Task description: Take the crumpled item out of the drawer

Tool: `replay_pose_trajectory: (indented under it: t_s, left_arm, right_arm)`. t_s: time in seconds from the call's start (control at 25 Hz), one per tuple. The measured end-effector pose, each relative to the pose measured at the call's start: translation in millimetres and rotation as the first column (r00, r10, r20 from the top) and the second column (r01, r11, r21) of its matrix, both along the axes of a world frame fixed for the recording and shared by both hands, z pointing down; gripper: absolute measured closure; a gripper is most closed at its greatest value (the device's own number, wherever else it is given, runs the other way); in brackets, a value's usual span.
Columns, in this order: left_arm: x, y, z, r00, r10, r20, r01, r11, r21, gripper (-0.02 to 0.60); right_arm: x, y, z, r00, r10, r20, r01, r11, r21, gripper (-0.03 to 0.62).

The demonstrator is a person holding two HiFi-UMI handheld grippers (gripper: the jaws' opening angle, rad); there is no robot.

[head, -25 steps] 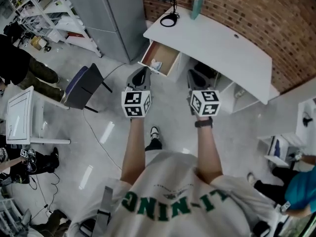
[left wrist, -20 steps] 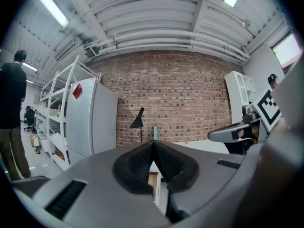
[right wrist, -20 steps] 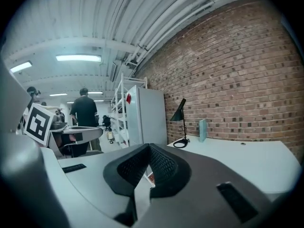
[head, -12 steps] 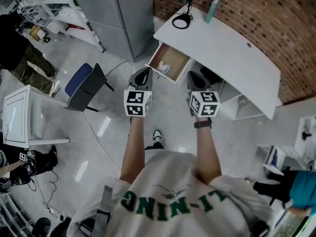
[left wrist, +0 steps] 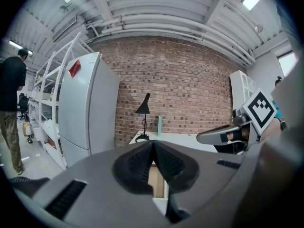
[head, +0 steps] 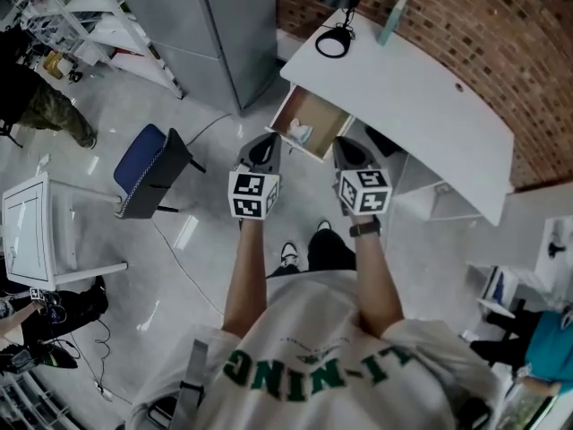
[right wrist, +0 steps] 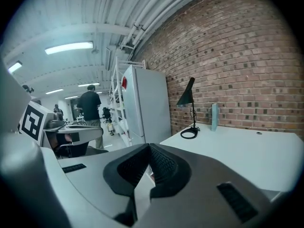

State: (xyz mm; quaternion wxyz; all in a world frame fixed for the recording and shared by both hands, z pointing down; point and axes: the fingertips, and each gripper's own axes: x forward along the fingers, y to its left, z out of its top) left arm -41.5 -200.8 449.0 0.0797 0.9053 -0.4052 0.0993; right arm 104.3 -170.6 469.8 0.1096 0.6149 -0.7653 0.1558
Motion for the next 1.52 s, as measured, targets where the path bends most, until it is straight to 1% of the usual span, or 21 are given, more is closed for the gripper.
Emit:
replay_pose_trajectory:
  t_s: [0.08,0.24,0.32,0.44,0.6,0.72,0.84,1.08,1.28,1.4,1.52]
  left_arm:
    - [7,-13,8,1.000,0.006,-0.002,-0.006,1.000,-0.019,0.588]
    - [24,-44,32,1.000,0.018,0.008,-0.018,0.999,-0.042,0.588]
    - [30,-67,44,1.000,0.014,0.013,-0.013,0.998,-0.054,0.588]
    - [41,-90,68,0.999,0.014,0.038,-0.009,0.994,-0.108,0.588]
    - [53,-126,95,0.999,-0.004,0.034,0.009,0.988,-0.151,0.588]
    - [57,-147,117,0.999,-0.012,0.040,0.020,0.977,-0.213,0.588]
    - [61,-162,140,0.999,-0.008,0.052,0.021,0.965,-0.261,0.588]
    - [63,-189,182,0.999,-0.015,0.046,0.028,0.948,-0.316,0.588]
    - [56,-211,216,0.999,-0.040,0.029,0.048,0.944,-0.328,0.588]
    - [52,-217,236,0.998,-0.053,0.018,0.055,0.926,-0.373,0.588]
    - [50,-223,255,0.998,-0.056,0.015,0.057,0.917,-0.395,0.588]
  right_arm:
    - [7,-16,9,1.000,-0.009,0.001,0.009,1.000,-0.022,0.591]
    - [26,-51,45,1.000,-0.006,0.025,0.009,0.996,-0.089,0.591]
    - [28,-73,63,0.999,-0.034,0.017,0.036,0.992,-0.123,0.591]
    - [30,-97,94,0.996,-0.085,0.000,0.083,0.980,-0.183,0.591]
    - [33,-131,131,0.993,-0.115,0.027,0.118,0.959,-0.258,0.591]
    - [30,-153,160,0.989,-0.149,0.026,0.149,0.939,-0.310,0.591]
    - [25,-168,191,0.980,-0.198,0.017,0.190,0.912,-0.364,0.591]
    - [18,-197,251,0.956,-0.291,-0.039,0.242,0.856,-0.456,0.591]
    - [14,-220,294,0.934,-0.353,-0.050,0.280,0.813,-0.510,0.589]
    - [10,-229,320,0.919,-0.391,-0.049,0.307,0.788,-0.534,0.589]
    - [7,-237,348,0.911,-0.411,-0.031,0.323,0.760,-0.565,0.589]
